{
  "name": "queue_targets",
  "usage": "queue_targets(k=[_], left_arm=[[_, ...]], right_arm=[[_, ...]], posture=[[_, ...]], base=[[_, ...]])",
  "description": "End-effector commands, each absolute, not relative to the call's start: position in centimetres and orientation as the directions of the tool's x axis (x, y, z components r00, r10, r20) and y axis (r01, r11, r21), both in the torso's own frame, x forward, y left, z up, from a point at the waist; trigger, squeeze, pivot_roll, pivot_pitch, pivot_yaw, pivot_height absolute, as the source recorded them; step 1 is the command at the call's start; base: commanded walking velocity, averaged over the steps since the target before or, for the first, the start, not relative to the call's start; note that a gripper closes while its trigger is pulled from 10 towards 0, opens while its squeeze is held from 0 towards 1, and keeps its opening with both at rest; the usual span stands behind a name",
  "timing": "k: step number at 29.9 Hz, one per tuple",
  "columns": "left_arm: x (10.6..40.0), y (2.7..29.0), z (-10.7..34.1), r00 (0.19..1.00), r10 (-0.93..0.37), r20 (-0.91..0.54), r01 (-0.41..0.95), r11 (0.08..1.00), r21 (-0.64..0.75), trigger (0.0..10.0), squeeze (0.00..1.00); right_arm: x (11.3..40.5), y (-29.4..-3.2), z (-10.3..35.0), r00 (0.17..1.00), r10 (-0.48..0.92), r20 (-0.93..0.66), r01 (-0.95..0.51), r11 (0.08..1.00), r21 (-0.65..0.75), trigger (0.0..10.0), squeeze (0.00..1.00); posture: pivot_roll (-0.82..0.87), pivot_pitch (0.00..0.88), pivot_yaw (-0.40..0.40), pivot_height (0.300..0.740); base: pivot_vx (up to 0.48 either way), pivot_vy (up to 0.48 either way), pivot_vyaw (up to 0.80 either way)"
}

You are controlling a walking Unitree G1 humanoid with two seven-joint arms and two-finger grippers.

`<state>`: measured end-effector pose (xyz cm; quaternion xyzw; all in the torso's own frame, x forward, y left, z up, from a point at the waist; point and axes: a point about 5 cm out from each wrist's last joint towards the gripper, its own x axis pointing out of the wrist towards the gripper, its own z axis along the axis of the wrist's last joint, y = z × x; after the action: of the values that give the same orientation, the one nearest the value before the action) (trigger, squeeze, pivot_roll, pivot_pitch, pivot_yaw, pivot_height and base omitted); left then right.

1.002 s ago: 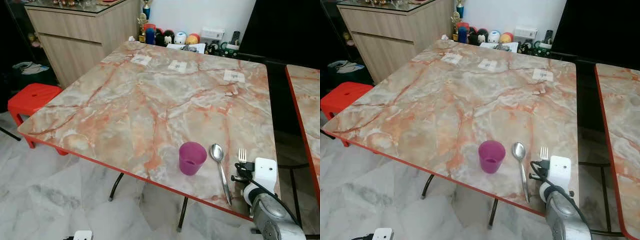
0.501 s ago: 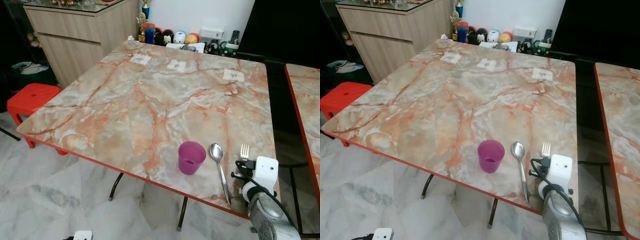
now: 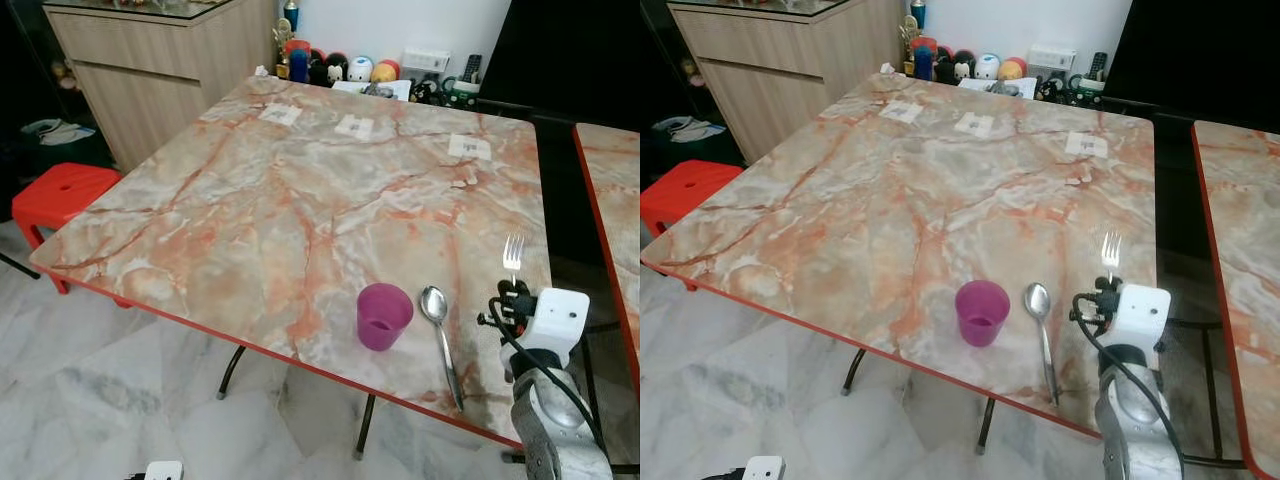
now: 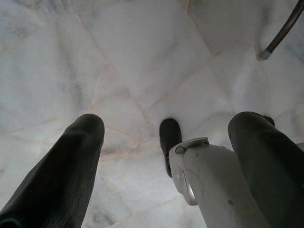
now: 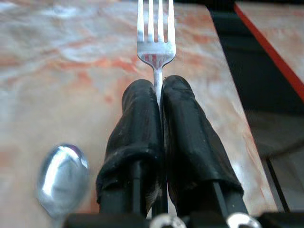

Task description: Setting the table

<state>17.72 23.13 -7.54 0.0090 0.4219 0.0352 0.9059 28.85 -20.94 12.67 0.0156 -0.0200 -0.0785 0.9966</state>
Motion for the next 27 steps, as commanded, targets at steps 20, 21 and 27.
queue_targets(k=[20, 21, 27], left_arm=[[16.9, 23.2, -7.9, 0.627, 0.108, -0.772, -0.060, 0.994, 0.091, 10.0, 0.00], [16.9, 23.2, -7.9, 0.627, 0.108, -0.772, -0.059, 0.994, 0.091, 10.0, 0.00], [16.9, 23.2, -7.9, 0.628, 0.104, -0.772, -0.053, 0.994, 0.092, 10.0, 0.00]], right_arm=[[29.0, -19.2, 13.9, 0.978, -0.153, 0.141, 0.137, 0.984, 0.115, 10.0, 0.00], [29.0, -19.2, 14.0, 0.977, -0.155, 0.144, 0.139, 0.984, 0.115, 10.0, 0.00], [29.1, -19.0, 14.1, 0.975, -0.157, 0.160, 0.139, 0.983, 0.117, 10.0, 0.00]], posture=[[-0.03, 0.048, -0.014, 0.740], [-0.03, 0.048, -0.014, 0.740], [-0.03, 0.049, -0.014, 0.740]], base=[[0.000, -0.155, -0.27], [0.000, -0.352, -0.61], [0.000, -0.352, 0.00]])
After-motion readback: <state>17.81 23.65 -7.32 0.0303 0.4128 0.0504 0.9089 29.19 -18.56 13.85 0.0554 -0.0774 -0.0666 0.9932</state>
